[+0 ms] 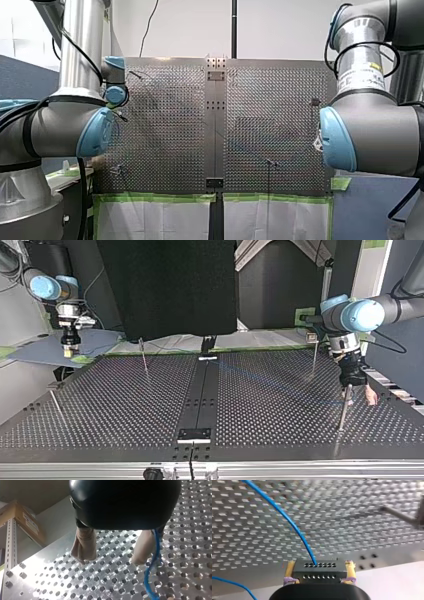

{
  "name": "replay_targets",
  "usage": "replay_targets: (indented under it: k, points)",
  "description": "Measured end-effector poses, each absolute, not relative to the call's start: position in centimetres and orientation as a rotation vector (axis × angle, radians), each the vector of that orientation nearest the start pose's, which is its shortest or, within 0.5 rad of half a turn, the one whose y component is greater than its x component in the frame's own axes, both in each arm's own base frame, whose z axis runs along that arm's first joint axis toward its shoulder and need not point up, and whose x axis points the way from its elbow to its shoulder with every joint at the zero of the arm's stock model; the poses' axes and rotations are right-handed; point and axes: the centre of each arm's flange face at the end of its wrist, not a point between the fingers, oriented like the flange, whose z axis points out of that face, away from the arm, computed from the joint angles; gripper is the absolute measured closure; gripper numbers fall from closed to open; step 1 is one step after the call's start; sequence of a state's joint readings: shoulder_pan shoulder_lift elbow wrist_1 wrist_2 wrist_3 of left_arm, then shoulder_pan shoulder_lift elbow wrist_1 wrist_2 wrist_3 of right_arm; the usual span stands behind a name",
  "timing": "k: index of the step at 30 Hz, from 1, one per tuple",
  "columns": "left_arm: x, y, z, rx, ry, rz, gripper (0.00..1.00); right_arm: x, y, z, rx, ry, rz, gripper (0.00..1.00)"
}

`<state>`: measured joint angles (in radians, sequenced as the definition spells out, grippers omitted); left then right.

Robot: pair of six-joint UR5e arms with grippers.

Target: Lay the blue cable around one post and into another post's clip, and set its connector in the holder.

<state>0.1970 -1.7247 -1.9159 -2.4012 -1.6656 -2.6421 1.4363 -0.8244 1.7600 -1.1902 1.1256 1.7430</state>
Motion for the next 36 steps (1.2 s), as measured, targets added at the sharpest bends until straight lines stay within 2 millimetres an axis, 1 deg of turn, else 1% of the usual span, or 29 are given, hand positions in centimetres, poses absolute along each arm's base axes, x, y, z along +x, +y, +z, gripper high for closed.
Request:
replay_targets:
  k: [3, 10, 13, 19, 22, 30, 36]
  points:
    - [54.4, -1.9, 32.2, -0.870, 1.048, -0.676, 0.00, 8.6, -65.5, 10.2, 1.193, -0.915, 1.634, 1.00]
    - [54.4, -2.1, 32.2, -0.867, 1.050, -0.678, 0.00, 7.9, -66.2, 12.1, 1.130, -0.882, 1.665, 1.00]
    - [54.4, -2.1, 32.2, -0.865, 1.052, -0.677, 0.00, 7.9, -66.2, 12.2, 1.121, -0.888, 1.646, 1.00]
    - [54.3, -2.4, 32.2, -0.861, 1.055, -0.677, 0.00, 7.8, -65.8, 11.6, 1.136, -0.918, 1.588, 1.00]
    - [54.3, -2.4, 32.2, -0.857, 1.058, -0.672, 0.00, 7.9, -65.7, 11.9, 1.148, -0.917, 1.564, 1.00]
    - [54.3, -2.6, 32.2, -0.851, 1.062, -0.669, 0.00, 8.2, -65.4, 14.8, 1.170, -0.880, 1.517, 1.00]
    - [54.3, -2.6, 32.2, -0.850, 1.062, -0.669, 0.00, 8.9, -64.9, 17.4, 1.176, -0.876, 1.536, 1.00]
